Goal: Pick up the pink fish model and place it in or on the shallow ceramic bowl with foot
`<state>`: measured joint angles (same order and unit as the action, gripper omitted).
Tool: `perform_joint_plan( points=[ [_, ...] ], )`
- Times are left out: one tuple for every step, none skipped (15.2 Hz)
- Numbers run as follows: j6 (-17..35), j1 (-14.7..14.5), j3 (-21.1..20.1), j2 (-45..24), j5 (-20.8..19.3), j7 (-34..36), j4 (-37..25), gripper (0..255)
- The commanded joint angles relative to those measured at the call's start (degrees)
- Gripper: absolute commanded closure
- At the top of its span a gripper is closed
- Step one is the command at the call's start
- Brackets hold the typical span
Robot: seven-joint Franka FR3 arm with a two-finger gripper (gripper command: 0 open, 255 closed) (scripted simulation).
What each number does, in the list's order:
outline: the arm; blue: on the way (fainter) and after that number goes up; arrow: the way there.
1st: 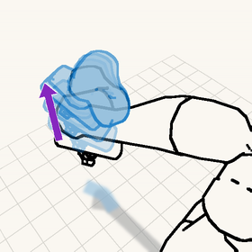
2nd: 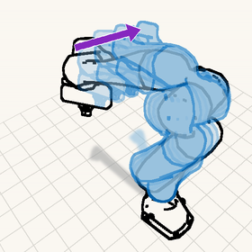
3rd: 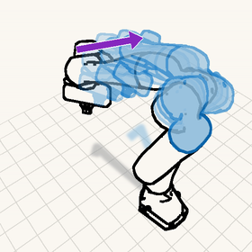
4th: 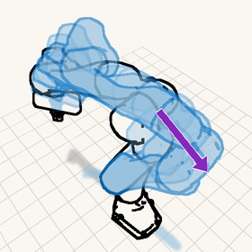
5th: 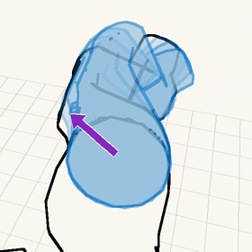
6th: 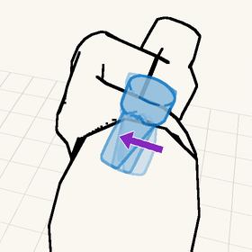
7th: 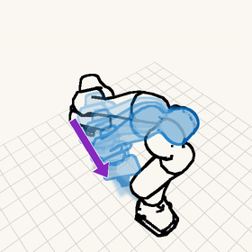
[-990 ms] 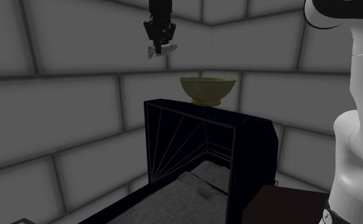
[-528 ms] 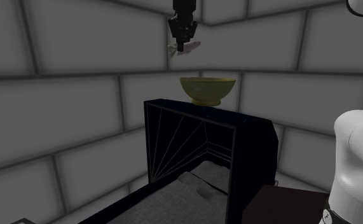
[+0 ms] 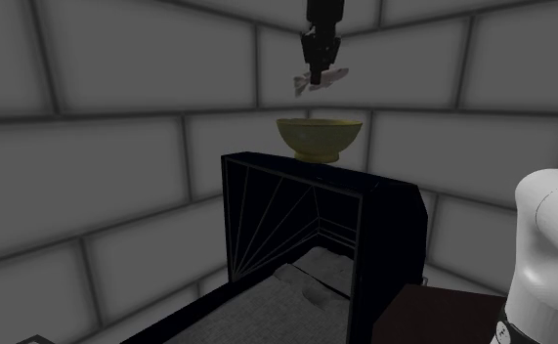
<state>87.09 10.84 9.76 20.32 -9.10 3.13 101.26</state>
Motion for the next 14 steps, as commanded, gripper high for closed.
perform_joint_plan(
  points=[
    [1.7,0.1,0.2,0.9,-0.2,0.0,2.6,255],
    [2.4,0.1,0.2,1.2,-0.2,0.1,3.7,255],
    [3.2,0.1,0.2,1.5,-0.3,0.2,4.7,255],
    [4.0,0.2,0.2,1.8,-0.3,0.3,5.8,255],
    [4.7,0.2,0.2,2.1,-0.4,0.4,6.8,255],
    [5.5,0.2,0.3,2.3,-0.4,0.5,7.8,255],
    [6.2,0.2,0.3,2.6,-0.5,0.6,8.8,255],
    [7.0,0.2,0.3,2.8,-0.5,0.7,9.8,255],
    [7.8,0.3,0.3,3.0,-0.6,0.8,10.8,255],
    [8.5,0.3,0.4,3.2,-0.6,0.9,11.8,255],
    [8.8,0.3,0.4,3.3,-0.7,0.9,12.2,255],
    [8.8,0.3,0.4,3.3,-0.7,0.9,12.2,255],
    [8.8,0.3,0.4,3.3,-0.7,0.9,12.2,255],
    [8.8,0.3,0.4,3.3,-0.7,0.9,12.2,255]
  ],
)
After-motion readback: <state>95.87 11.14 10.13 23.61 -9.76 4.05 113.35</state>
